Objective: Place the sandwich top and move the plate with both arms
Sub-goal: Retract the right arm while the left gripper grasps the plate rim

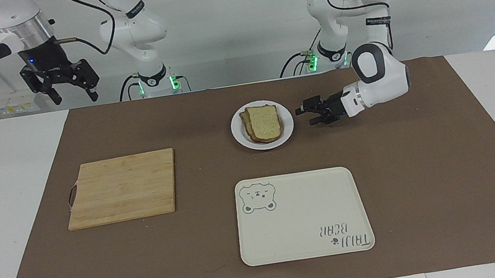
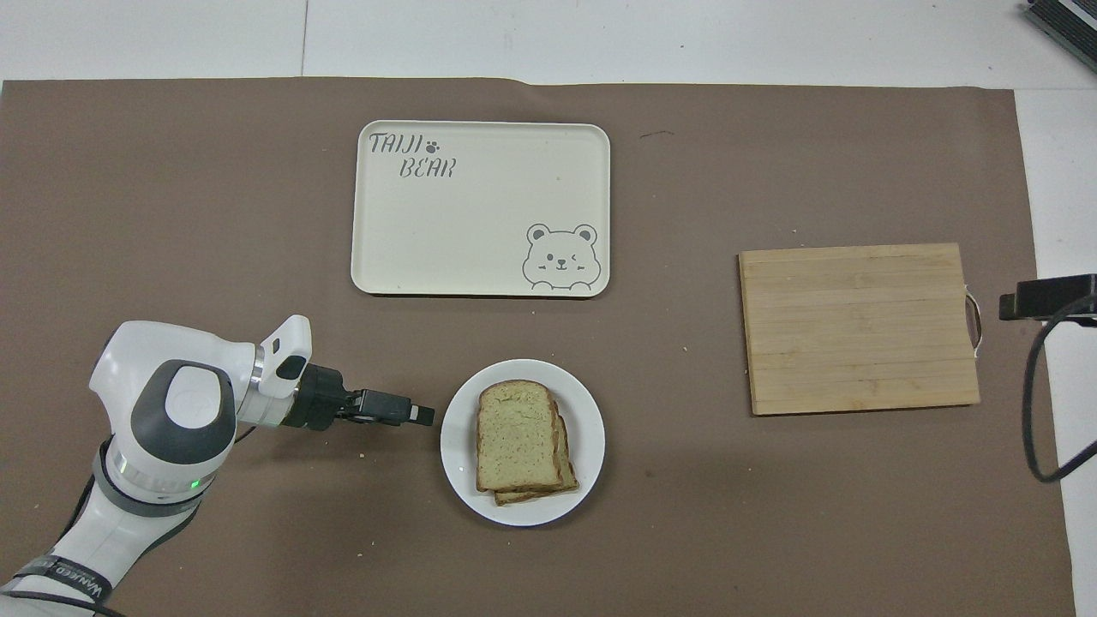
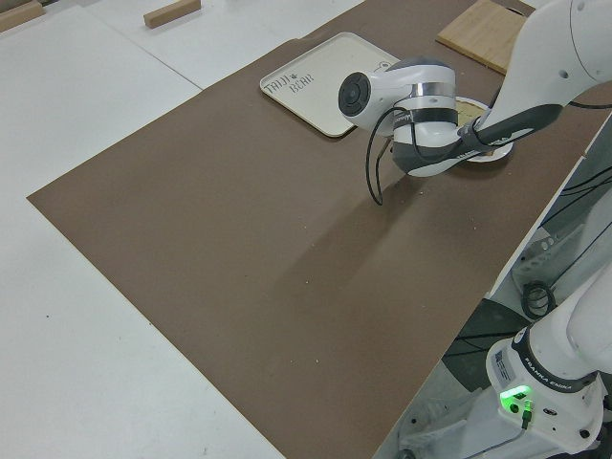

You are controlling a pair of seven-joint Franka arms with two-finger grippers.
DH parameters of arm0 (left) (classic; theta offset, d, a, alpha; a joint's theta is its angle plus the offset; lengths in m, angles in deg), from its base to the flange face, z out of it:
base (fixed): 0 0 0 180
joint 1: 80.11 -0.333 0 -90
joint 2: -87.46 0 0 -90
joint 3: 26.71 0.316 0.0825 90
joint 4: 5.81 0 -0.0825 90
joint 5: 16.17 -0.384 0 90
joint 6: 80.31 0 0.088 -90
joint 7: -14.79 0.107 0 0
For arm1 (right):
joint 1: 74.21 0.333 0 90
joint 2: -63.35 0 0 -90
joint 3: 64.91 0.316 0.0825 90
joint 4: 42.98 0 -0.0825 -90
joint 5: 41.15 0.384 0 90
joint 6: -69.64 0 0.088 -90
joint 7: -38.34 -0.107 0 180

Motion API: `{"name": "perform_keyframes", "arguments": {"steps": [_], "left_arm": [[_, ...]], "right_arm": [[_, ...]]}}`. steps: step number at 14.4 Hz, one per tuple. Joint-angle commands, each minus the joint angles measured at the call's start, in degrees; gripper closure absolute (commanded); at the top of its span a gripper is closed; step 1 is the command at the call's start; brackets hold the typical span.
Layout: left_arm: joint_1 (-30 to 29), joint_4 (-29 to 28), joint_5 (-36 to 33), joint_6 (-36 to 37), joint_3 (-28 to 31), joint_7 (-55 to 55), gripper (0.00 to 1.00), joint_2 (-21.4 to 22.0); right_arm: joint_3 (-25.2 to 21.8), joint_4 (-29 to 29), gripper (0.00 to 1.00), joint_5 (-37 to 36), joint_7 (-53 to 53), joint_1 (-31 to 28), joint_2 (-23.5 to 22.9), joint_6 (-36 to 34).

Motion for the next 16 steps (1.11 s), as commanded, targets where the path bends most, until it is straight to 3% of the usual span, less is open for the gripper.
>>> {"name": "perform_keyframes", "arguments": {"steps": [1, 7, 16], "left_arm": [[4.59, -3.91, 4.57, -5.07, 0.71, 1.39, 0.00, 0.88], [5.92, -5.41, 6.77, -5.44, 0.71, 1.39, 0.00, 0.70], [6.18, -5.94, 7.65, -5.35, 0.71, 1.39, 0.33, 0.44]], "right_arm": [[-0.13, -0.02, 0.00, -0.97, 0.61, -0.95, 0.22, -0.76], [0.40, 0.24, 0.00, -3.87, 6.59, -1.04, 0.31, -3.05], [0.67, 0.07, 0.00, -2.55, 6.33, -0.16, 0.31, -2.34]]}}
